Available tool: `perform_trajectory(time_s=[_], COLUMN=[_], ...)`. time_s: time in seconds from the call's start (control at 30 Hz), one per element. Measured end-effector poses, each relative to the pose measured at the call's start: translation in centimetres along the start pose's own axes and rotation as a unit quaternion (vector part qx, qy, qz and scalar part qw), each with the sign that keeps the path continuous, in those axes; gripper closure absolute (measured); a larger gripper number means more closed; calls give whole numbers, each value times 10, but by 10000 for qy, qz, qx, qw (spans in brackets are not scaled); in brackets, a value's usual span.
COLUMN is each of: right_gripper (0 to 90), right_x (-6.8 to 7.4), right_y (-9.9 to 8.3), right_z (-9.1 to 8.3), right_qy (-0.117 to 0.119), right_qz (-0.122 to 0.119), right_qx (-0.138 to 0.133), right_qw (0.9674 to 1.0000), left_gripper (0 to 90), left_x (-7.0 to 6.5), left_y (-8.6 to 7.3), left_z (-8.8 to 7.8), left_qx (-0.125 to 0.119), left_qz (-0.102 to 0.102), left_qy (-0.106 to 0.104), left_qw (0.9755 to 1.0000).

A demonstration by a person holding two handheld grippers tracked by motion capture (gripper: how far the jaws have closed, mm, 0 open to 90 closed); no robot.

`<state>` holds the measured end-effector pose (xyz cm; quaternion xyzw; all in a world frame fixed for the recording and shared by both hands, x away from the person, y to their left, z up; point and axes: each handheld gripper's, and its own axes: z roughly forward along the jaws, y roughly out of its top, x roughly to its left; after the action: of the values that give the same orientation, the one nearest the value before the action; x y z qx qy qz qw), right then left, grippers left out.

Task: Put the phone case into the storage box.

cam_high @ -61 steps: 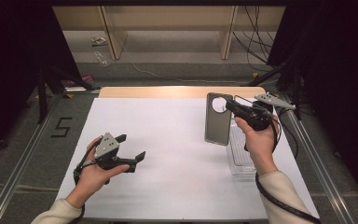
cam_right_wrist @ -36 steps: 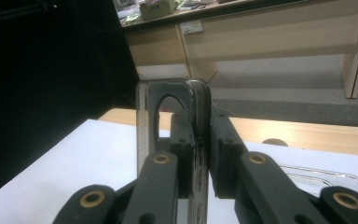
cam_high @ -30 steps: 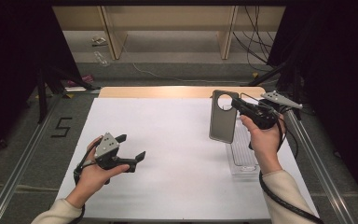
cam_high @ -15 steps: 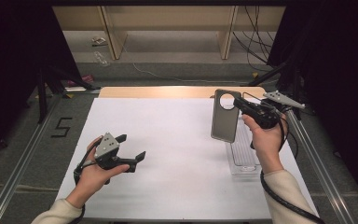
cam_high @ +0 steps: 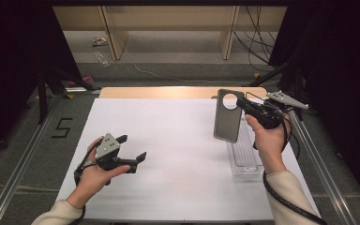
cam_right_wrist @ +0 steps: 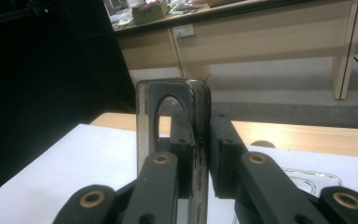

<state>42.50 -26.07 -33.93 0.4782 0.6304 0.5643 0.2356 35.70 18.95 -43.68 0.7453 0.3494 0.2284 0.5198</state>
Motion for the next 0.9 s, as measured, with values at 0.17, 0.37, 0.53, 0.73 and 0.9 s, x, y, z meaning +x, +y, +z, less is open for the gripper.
perform_trajectory(time_s=[0.17,0.37,0.53,0.73,0.9], right_gripper=[819,819,819,819,819], right_x=[-1,-2,-3,-4,-4], right_y=[0,1,1,1,2], right_z=[0,-1,-2,-2,-3], right_qy=[-31,-57,-68,-74,-88], right_qz=[-20,-16,-15,-17,7], right_qx=[9,-10,-12,-25,-52], right_qw=[10000,10000,10000,10000,9999], left_gripper=[52,53,53,54,53], left_x=[0,0,0,0,0], left_y=[0,0,0,0,0], left_z=[0,0,0,0,0], left_qx=[-4,-5,-4,-2,3], left_qz=[-5,-15,-12,-15,-12], left_qy=[7,6,5,8,11], left_qw=[10000,10000,10000,10000,10000])
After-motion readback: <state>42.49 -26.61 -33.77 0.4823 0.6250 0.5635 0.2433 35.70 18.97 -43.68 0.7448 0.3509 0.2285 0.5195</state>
